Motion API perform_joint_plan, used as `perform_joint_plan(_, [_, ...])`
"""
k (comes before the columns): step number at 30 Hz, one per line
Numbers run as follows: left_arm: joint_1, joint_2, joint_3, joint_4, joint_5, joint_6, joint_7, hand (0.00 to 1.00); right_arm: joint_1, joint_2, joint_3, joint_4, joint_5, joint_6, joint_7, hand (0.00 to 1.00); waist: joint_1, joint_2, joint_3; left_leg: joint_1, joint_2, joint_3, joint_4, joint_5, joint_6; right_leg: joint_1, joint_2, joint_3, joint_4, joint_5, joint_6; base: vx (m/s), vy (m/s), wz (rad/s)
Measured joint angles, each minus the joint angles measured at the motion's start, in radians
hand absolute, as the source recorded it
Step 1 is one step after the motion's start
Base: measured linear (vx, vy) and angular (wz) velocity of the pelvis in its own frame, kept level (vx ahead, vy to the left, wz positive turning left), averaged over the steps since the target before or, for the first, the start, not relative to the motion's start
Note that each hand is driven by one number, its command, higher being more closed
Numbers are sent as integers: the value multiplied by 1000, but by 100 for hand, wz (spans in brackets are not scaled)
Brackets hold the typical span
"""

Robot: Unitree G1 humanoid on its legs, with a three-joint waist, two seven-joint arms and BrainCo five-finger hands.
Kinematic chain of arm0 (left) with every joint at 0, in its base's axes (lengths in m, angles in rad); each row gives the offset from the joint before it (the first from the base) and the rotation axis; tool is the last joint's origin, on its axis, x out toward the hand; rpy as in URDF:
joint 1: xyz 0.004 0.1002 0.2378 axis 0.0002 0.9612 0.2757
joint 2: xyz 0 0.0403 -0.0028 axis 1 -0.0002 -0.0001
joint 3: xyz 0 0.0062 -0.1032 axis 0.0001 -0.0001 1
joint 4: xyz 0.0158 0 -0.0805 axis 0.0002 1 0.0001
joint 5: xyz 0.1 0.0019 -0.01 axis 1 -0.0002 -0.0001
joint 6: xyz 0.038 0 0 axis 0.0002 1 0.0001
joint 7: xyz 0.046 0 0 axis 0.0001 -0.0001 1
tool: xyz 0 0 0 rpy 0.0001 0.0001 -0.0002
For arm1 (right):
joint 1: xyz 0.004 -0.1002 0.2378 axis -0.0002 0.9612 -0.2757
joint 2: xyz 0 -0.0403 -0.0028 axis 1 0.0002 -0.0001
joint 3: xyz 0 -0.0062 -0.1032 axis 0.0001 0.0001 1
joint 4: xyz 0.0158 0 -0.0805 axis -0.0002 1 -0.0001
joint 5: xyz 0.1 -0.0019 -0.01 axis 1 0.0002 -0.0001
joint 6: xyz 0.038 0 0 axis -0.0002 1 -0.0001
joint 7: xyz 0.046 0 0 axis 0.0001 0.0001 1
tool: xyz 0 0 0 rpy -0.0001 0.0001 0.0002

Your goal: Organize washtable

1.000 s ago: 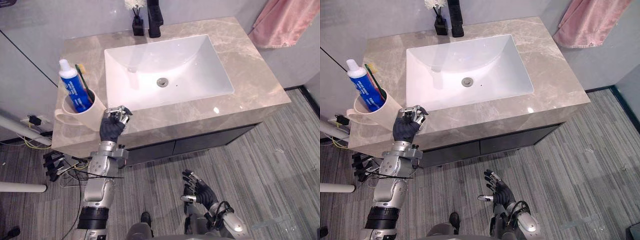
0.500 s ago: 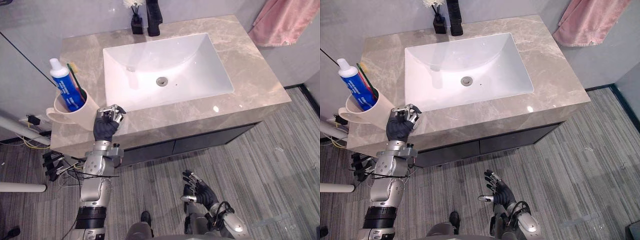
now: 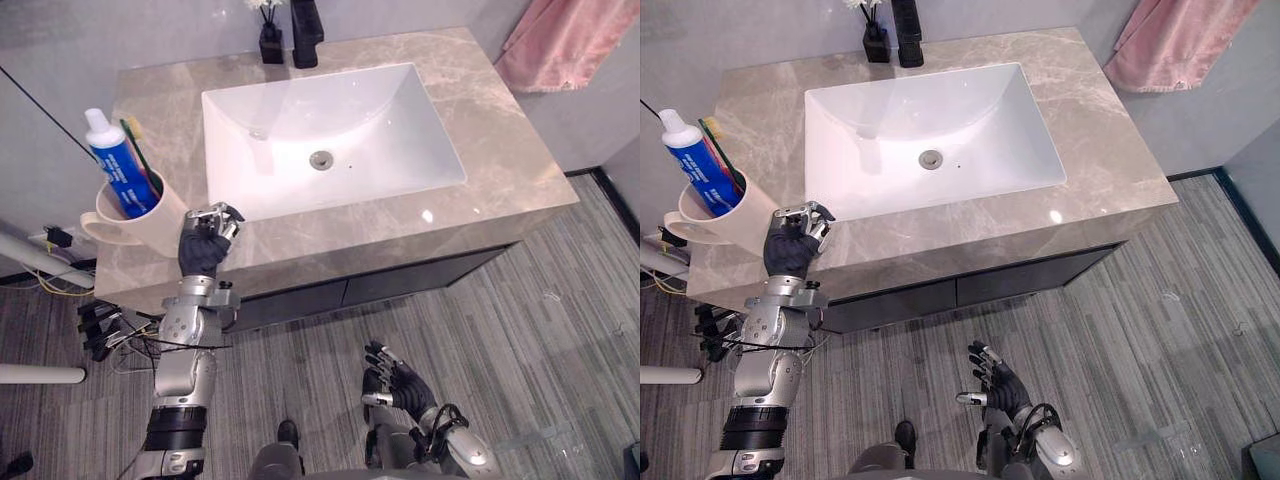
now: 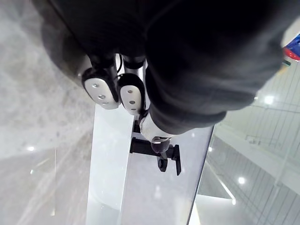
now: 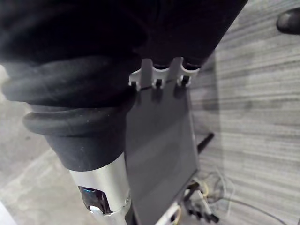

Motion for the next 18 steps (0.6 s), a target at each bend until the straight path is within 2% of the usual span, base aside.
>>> perform_joint_plan(5, [48,-4,-1,-47,-24,2,-4,100,0,0,-1,0,0,0,0,0,0,1,0,3,1,0,-1,0,0,2,0,0,0,0,0,0,0,0])
perform_joint_plan(13, [151,-4,-1,-78,-54,3,-47,100,-2,-2,-1,0,0,2,7,0,4,7,-2,28,0,-3,-1,-1,1,31,1,-8,0,-6,7,-8,11,2])
perform_joint_plan(18, [204,-4,-2,-91,-84,3,-69,100,-2,-10,0,1,0,5,27,0,5,26,-13,32,1,-9,-1,0,1,39,1,-16,0,-11,3,0,18,4])
